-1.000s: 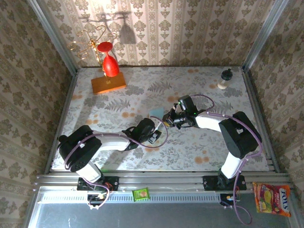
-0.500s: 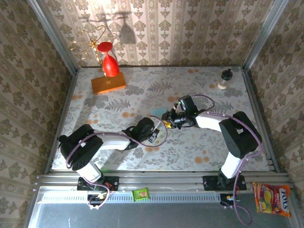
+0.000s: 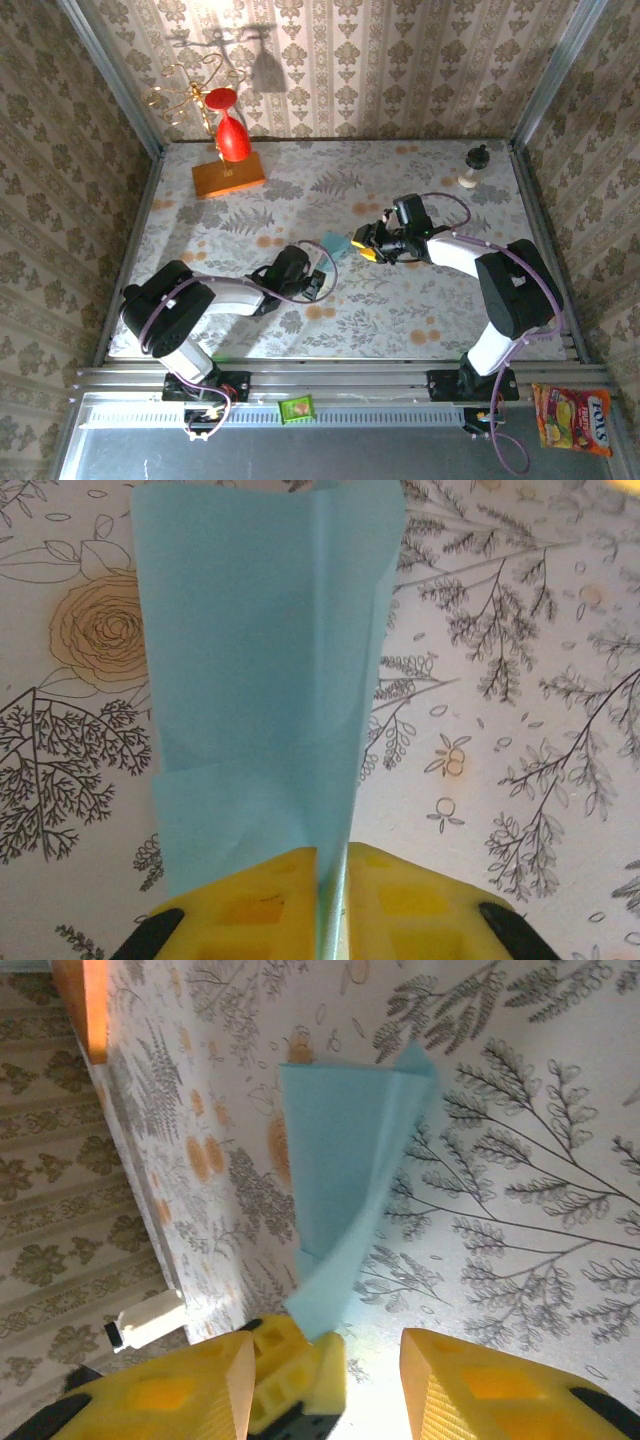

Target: Fold a paper plane with a square sheet of paper (pick it up from the middle)

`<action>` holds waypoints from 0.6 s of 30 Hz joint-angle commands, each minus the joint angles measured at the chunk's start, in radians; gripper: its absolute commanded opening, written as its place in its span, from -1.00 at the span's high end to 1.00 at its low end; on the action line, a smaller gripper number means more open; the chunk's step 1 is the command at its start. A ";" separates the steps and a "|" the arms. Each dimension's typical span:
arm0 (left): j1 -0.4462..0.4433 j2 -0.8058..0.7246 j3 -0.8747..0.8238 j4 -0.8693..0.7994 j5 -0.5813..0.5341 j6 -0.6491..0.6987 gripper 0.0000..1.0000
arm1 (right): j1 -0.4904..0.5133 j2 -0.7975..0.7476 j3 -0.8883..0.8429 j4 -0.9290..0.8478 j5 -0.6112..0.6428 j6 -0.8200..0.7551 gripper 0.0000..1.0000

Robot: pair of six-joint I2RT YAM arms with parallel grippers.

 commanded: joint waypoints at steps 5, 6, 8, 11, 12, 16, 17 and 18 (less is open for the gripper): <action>0.065 -0.041 0.002 0.035 0.202 -0.155 0.86 | -0.001 -0.007 -0.018 -0.051 0.032 -0.073 0.10; 0.071 -0.039 0.006 0.038 0.220 -0.171 0.89 | -0.001 -0.004 -0.015 -0.054 0.031 -0.085 0.08; 0.088 -0.033 0.016 0.037 0.262 -0.217 0.96 | -0.001 -0.001 -0.015 -0.054 0.027 -0.126 -0.04; 0.108 -0.016 0.027 0.050 0.325 -0.293 1.00 | 0.001 0.000 -0.016 -0.044 0.030 -0.200 -0.25; 0.112 -0.010 0.033 0.052 0.341 -0.315 1.00 | 0.002 -0.002 -0.016 -0.039 0.029 -0.221 -0.30; 0.134 0.022 0.041 0.088 0.417 -0.417 1.00 | 0.006 0.007 0.003 -0.049 0.045 -0.327 -0.45; 0.139 0.029 0.045 0.096 0.436 -0.441 1.00 | 0.010 0.011 0.009 -0.050 0.046 -0.347 -0.46; 0.142 0.036 0.046 0.109 0.455 -0.463 1.00 | 0.012 0.019 0.016 -0.050 0.041 -0.365 -0.48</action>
